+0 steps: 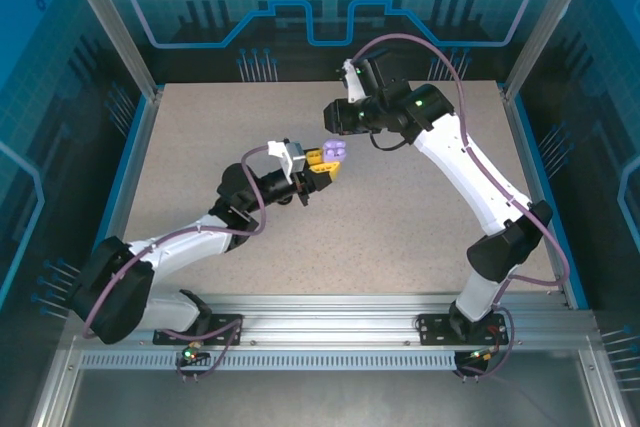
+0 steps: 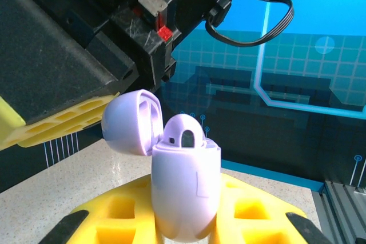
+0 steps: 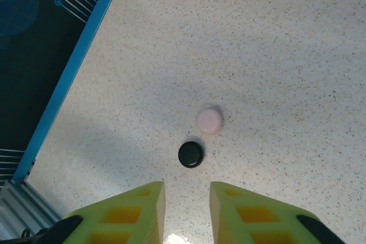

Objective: Insert wireless bluetooth earbuds into charging case

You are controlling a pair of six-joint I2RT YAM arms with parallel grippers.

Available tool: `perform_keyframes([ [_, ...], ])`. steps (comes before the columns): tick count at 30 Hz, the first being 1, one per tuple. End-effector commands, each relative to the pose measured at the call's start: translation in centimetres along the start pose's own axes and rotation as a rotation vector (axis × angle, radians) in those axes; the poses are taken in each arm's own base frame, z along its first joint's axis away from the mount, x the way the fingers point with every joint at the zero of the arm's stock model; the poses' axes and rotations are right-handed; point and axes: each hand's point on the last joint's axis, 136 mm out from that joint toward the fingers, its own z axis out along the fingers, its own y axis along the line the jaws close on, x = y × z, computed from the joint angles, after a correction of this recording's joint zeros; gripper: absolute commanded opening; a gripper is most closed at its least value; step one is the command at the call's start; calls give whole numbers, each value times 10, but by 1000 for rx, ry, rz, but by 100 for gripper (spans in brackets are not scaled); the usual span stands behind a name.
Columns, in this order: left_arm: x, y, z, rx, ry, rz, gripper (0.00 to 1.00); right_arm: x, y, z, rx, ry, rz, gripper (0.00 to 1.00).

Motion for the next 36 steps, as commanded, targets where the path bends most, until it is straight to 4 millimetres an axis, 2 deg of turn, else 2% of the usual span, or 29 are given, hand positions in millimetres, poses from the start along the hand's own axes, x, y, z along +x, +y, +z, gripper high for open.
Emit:
perform_keyframes([
  [1, -3, -5, 1, 21, -27, 18, 0, 0, 2, -11, -27, 0, 8, 24],
  [5, -2, -4, 2, 17, -29, 19, 0, 5, 5, -15, -51, 3, 16, 20],
  [15, -1, 0, 4, 7, -34, 25, 0, 29, 16, -24, -88, 26, 2, 19],
  [25, -4, 2, 5, -6, -44, 39, 0, 70, 21, -36, -116, 59, 7, 14],
  [28, -3, 2, 4, -2, -41, 33, 0, 68, 11, -47, -77, 7, 24, 17],
  [36, 6, 3, 1, -12, -33, 0, 0, 38, -18, -85, 18, -181, 110, 32],
])
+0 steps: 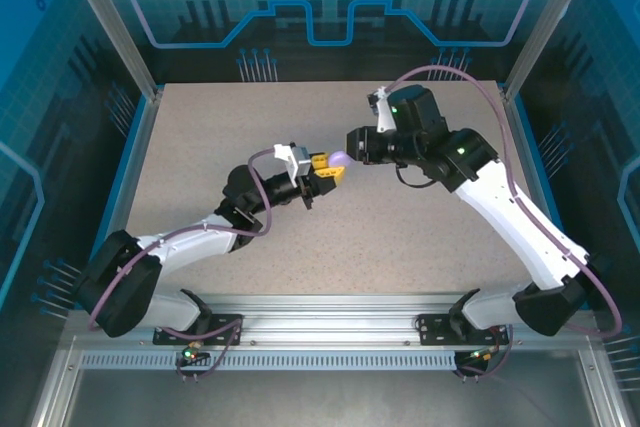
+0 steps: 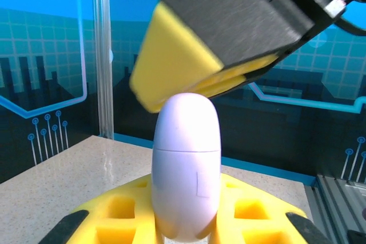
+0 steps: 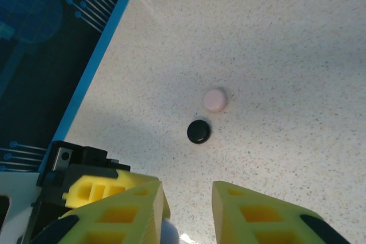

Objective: Insert wireless bluetooth earbuds into charging case

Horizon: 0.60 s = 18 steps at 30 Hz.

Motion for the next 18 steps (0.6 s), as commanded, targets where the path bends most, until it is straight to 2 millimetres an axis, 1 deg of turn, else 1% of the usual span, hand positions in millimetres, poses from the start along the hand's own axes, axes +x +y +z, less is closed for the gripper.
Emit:
perform_keyframes([
  [1, -4, 6, -4, -31, -37, 4, 0, -13, -12, -19, 52, -83, 38, 34],
  [5, 4, 6, -5, -35, -23, -24, 0, -13, -26, -23, 103, -111, 51, 36],
  [9, 18, 12, -6, -64, 6, -81, 0, -1, -45, -21, 150, -121, 82, 38],
  [11, 31, 16, -6, -78, 34, -133, 0, 8, -56, -19, 177, -121, 106, 39],
  [14, 57, 22, -6, -110, 88, -257, 0, 21, -69, -13, 203, -115, 134, 43],
  [18, 99, 25, -3, -158, 156, -423, 0, 37, -84, -4, 241, -96, 156, 49],
])
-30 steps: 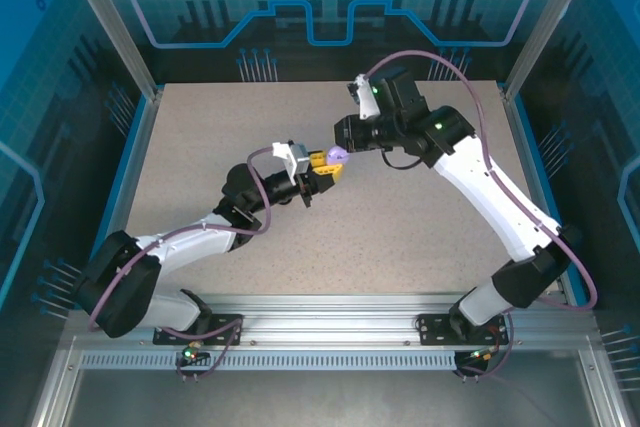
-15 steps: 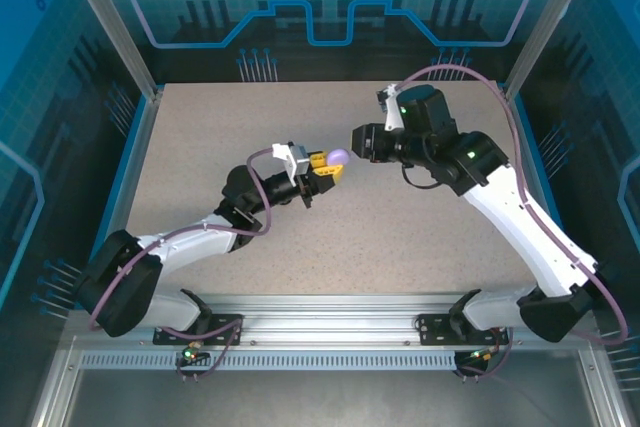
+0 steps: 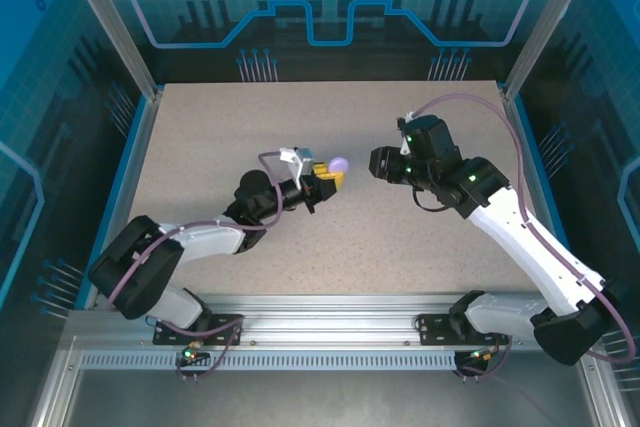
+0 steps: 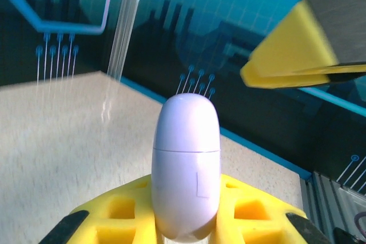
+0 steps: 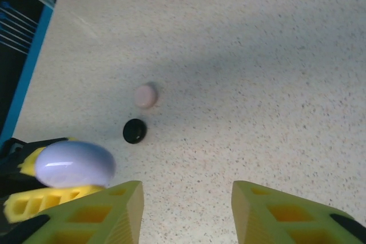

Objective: Insert wireless bluetooth earbuds into charging case

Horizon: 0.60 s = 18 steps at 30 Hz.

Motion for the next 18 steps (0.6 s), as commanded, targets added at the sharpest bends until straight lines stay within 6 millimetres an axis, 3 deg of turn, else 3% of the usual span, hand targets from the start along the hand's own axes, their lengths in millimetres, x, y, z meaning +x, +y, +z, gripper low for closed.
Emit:
perform_keyframes([
  [1, 30, 8, 6, -37, 44, -174, 0, -6, -9, 0, 20, -57, 47, 51],
  [6, 69, 24, 18, -87, 111, -362, 0, 5, -20, 7, 53, -43, 60, 60],
  [18, 141, 67, 39, -271, 302, -618, 0, 3, -24, 6, 75, -54, 66, 65],
])
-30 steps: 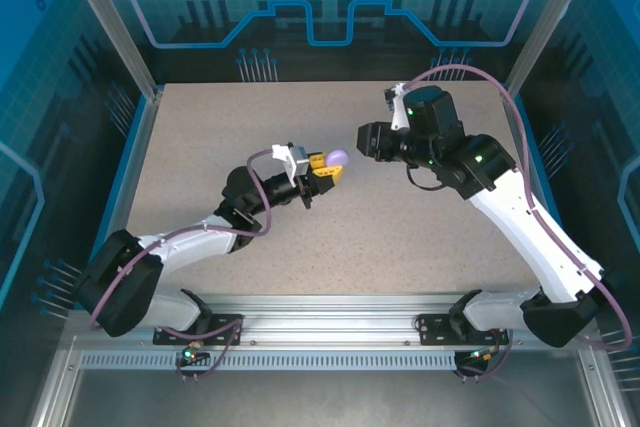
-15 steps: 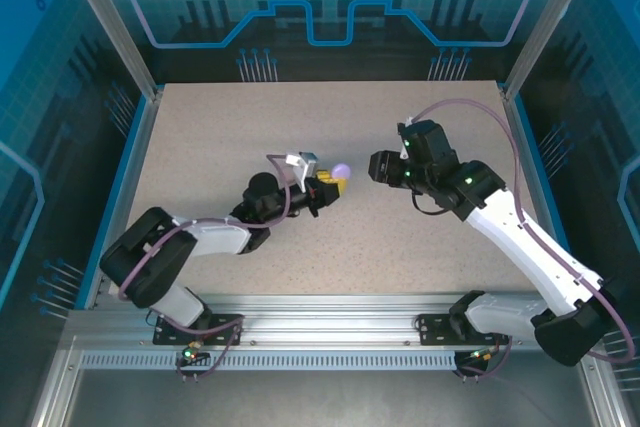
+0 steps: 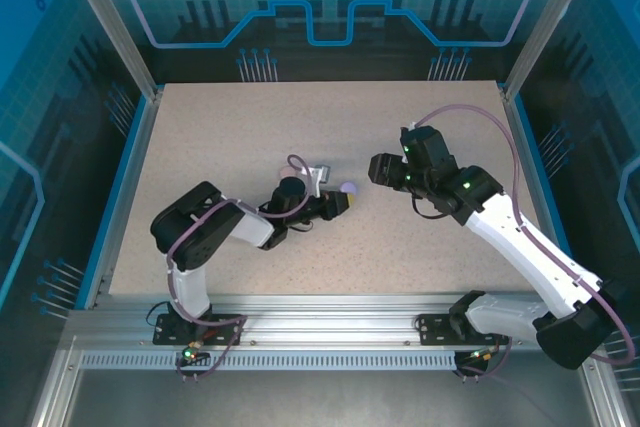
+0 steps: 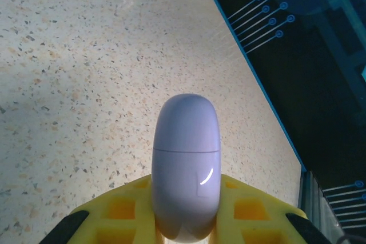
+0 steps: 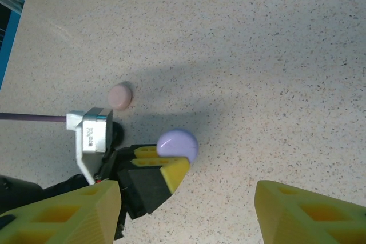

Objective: Insert wireless bluetooth earbuds into charging case

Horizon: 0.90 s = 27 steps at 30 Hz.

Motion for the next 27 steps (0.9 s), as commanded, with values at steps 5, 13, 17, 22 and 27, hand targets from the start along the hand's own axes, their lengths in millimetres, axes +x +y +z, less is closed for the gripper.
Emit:
perform_keyframes([
  [5, 14, 28, 18, -153, 103, -88, 7, -12, -5, -8, 15, -51, 23, 65],
  [13, 29, 52, 21, -275, 181, -137, 13, -19, -2, -16, 6, -70, 22, 66],
  [17, 33, 59, 20, -317, 205, -145, 21, -23, -1, -18, 6, -82, 23, 66],
  [22, 36, 64, 17, -351, 224, -148, 36, -26, 1, -22, 2, -88, 21, 66],
  [27, 38, 66, 12, -373, 234, -137, 43, -30, 1, -27, 1, -100, 18, 70],
])
